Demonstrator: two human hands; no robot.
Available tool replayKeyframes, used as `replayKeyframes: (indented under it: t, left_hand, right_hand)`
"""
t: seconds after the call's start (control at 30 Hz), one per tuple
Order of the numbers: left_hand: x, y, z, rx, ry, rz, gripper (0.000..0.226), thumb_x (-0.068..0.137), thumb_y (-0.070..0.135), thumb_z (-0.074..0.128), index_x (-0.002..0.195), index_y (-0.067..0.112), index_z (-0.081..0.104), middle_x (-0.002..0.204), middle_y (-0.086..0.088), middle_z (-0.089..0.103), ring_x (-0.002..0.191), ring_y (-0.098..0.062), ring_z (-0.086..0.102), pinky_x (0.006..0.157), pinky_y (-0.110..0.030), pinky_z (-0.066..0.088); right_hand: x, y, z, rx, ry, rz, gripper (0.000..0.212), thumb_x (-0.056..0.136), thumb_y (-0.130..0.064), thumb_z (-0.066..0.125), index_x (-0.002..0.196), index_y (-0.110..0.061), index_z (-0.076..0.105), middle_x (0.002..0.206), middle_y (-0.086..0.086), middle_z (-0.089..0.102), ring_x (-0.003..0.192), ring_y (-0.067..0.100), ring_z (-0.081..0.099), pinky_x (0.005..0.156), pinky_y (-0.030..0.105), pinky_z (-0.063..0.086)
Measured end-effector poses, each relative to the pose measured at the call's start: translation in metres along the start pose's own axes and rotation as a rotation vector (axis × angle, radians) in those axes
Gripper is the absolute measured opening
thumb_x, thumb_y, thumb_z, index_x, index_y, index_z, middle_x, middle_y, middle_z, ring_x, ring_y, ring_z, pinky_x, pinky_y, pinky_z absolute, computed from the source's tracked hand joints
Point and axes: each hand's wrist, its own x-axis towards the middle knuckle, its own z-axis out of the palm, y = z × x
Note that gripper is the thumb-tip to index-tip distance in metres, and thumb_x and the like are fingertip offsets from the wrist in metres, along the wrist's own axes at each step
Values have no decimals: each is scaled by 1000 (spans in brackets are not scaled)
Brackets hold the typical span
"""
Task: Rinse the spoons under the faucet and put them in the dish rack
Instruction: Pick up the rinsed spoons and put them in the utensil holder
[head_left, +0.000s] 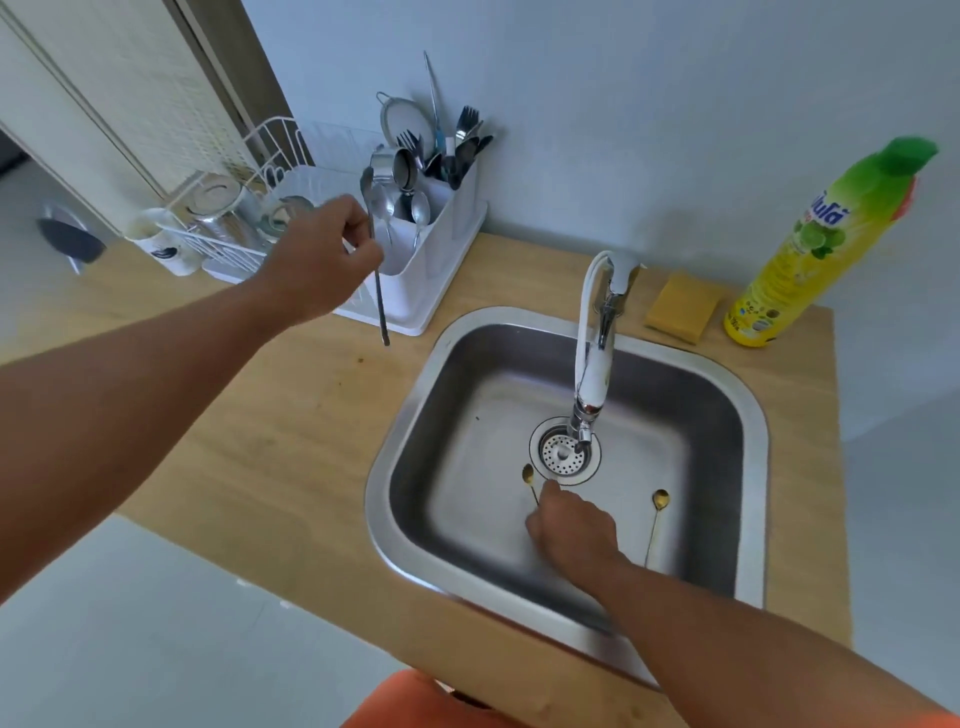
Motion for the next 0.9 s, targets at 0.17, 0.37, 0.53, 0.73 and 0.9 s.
replayKeyframes:
  t: [0.17, 0.37, 0.53, 0.73, 0.9]
  left_hand:
    - [27, -16, -12, -31, 297, -23, 13, 94, 36, 56, 98, 24, 55, 92, 9, 62, 72, -19, 60, 70, -32, 42]
    - [39, -35, 19, -32, 327, -122, 17, 95, 38, 55, 99, 22, 57, 95, 9, 63, 79, -22, 61, 71, -34, 42]
    - [35, -53, 51, -30, 214, -236, 10, 94, 31, 59, 94, 21, 56, 97, 0, 66, 87, -26, 60, 73, -36, 42]
    - [17, -68, 75, -65, 159, -307, 9, 90, 31, 61, 89, 22, 59, 98, -1, 64, 86, -22, 57, 73, -35, 40]
    - [3, -72, 82, -116, 166, -318, 10, 92, 35, 60, 91, 25, 58, 107, -3, 64, 89, -17, 56, 77, -33, 39]
  right_hand:
    - [2, -47, -18, 143, 168, -160, 14, 98, -31, 46, 102, -18, 49, 98, 5, 68, 91, 34, 66, 74, 38, 48]
    - [21, -115, -68, 309, 399, -280, 12, 98, -36, 47, 90, -29, 42, 83, -9, 59, 84, 33, 64, 65, 36, 37]
    - [50, -163, -139, 454, 567, -260, 11, 95, -34, 50, 87, -27, 48, 76, -7, 63, 75, 27, 60, 64, 35, 40]
    - [88, -205, -207, 472, 652, -294, 11, 96, -33, 52, 93, -24, 56, 81, -4, 66, 78, 24, 62, 64, 34, 46]
    - [115, -234, -228, 494, 629, -332, 11, 97, -29, 51, 87, -25, 51, 81, -3, 64, 78, 24, 61, 65, 35, 48]
